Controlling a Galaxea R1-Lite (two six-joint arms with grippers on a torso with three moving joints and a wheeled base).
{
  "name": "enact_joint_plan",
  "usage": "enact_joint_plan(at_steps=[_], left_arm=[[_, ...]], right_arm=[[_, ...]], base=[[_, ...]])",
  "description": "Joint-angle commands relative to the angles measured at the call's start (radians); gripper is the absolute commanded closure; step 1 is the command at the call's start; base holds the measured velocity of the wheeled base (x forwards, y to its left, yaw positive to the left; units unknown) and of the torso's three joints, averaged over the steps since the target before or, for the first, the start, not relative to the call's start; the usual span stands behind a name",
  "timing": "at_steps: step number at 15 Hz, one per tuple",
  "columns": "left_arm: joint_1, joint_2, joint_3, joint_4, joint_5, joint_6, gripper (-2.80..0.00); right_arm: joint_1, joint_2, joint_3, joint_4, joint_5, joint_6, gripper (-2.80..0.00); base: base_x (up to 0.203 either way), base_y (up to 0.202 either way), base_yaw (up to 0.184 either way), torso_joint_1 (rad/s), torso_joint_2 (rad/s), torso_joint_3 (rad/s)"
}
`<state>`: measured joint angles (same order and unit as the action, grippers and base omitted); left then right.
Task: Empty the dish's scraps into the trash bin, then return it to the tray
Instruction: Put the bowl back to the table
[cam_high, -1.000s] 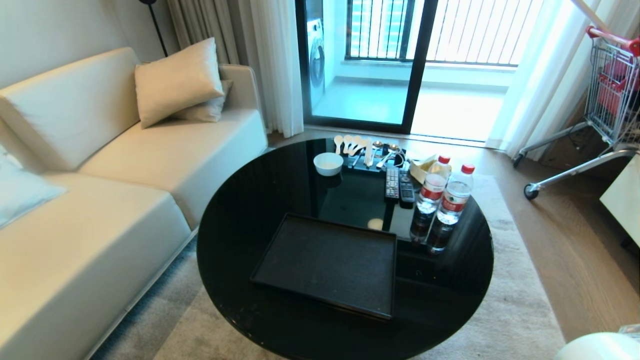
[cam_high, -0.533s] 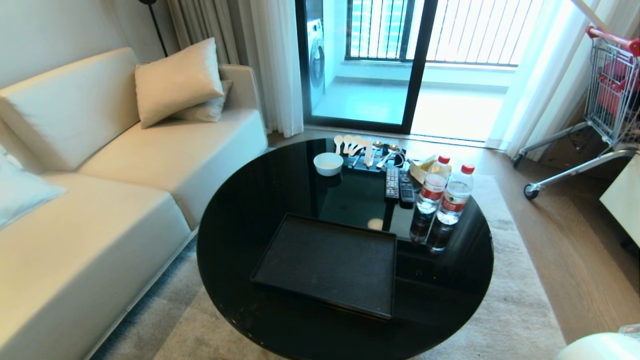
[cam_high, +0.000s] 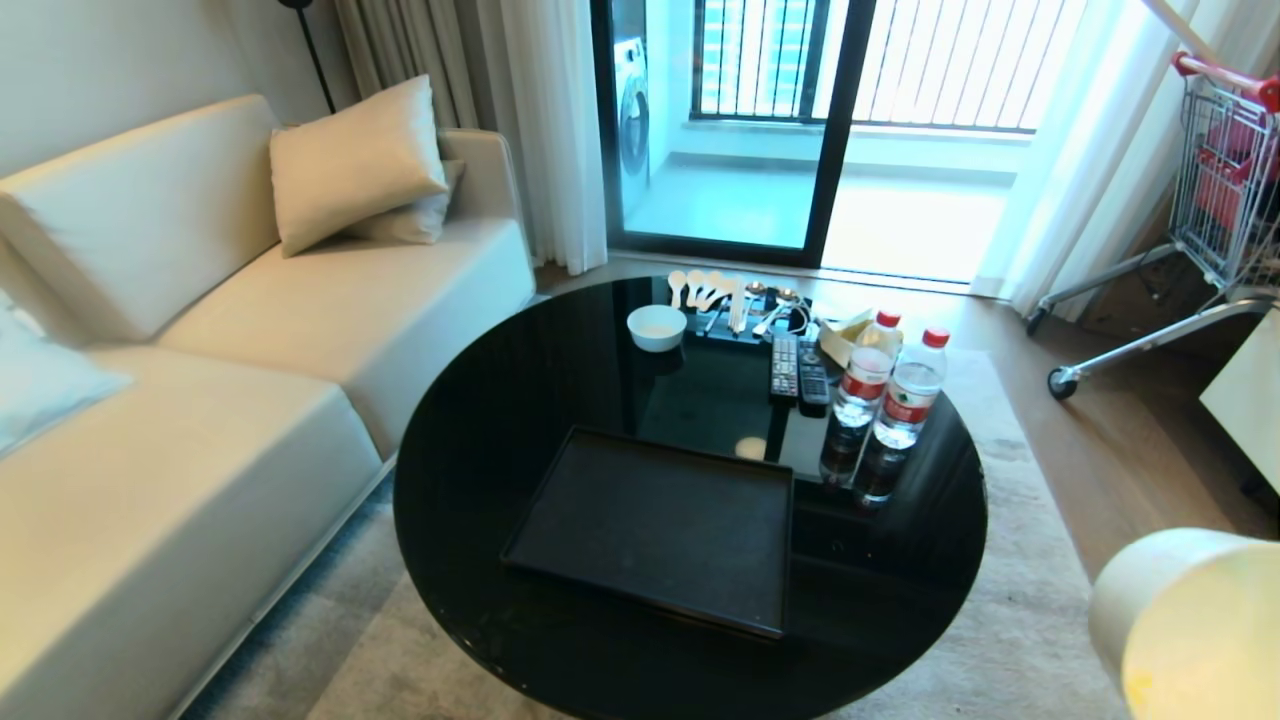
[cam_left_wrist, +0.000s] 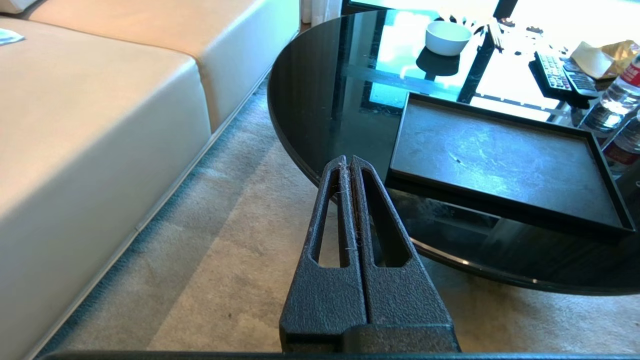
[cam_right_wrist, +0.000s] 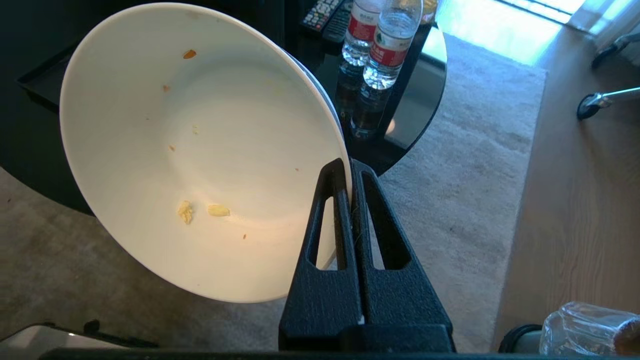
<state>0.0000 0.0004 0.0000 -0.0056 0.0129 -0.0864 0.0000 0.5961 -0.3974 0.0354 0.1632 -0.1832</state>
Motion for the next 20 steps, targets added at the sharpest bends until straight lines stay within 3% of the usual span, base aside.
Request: enact_joint_plan(at_steps=[1,7,9,12,15,20], left_arm=[[0.000,0.000,0.000,-0.001,0.001,-0.001,0.00],[0.000,0.000,0.000,-0.001,0.001,-0.001,0.00],[0.000,0.000,0.000,-0.001,0.001,-0.001,0.00],[0.000,0.000,0.000,-0.001,0.001,-0.001,0.00],[0.000,0.000,0.000,-0.001,0.001,-0.001,0.00],[0.000,0.000,0.000,-0.001,0.001,-0.001,0.00]], right_arm=[[0.021,0.319,-0.085,-0.022,0.001,-0.002,0.00],[0.164,0.891,-0.370,-0.074,-0.001,0.009,0.00],[0.237,1.041,-0.476,-0.072,-0.018,0.077,0.00],[0.376,1.240,-0.598,-0.070,-0.140,0.290,0.00],[0.496,1.384,-0.744,-0.020,-0.202,0.538,0.00],[0.548,1.581,-1.008,0.150,-0.243,0.772,0.00]], base=[[0.000,0.000,0.000,0.000,0.00,0.000],[0.000,0.000,0.000,0.000,0.00,0.000],[0.000,0.000,0.000,0.000,0.00,0.000],[0.000,0.000,0.000,0.000,0.00,0.000],[0.000,0.000,0.000,0.000,0.00,0.000],[0.000,0.000,0.000,0.000,0.00,0.000]])
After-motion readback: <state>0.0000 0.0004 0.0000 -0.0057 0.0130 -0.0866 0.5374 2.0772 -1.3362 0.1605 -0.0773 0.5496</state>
